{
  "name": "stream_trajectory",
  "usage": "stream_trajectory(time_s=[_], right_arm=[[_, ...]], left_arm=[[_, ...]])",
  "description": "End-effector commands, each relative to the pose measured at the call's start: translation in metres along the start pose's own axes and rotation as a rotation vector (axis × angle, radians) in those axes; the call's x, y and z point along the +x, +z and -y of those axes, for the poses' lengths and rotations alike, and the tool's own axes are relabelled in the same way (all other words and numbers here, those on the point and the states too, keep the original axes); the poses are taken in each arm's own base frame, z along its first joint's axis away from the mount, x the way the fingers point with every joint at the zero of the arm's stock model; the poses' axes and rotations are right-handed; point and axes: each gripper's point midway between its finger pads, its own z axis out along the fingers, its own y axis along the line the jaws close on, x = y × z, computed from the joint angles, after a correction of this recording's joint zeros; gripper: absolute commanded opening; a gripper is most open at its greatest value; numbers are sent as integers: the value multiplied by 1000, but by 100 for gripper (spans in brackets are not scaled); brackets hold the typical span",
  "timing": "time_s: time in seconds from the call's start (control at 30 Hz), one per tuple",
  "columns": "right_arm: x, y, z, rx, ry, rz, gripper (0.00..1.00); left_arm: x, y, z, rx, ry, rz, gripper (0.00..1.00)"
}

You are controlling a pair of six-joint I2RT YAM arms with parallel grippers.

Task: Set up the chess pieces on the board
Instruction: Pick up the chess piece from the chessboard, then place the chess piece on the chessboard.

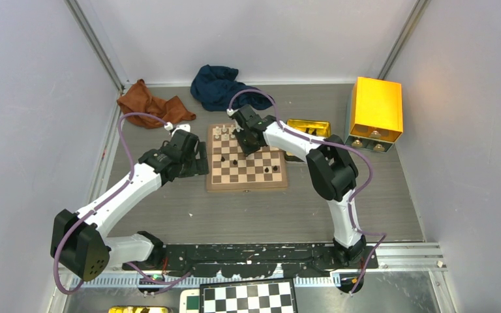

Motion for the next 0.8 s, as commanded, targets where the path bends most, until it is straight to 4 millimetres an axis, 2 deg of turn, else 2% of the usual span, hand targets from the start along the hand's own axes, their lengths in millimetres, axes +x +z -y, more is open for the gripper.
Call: stream_trajectory(time_s=[0.0,0.23,0.43,0.77], right_arm=[[-11,-32,3,19,-5,72,9],[10,-49,10,39,17,68,9],[28,-56,13,47,31,55,9],[38,-59,8,42,27,46,9]], left_arm=[[-21,-7,7,29,-22,62,92],[-20,-6,10,41,-31,61,92],[-19,-5,12,54,-34,56,91],[-17,-5,13,62,-42,52,91]])
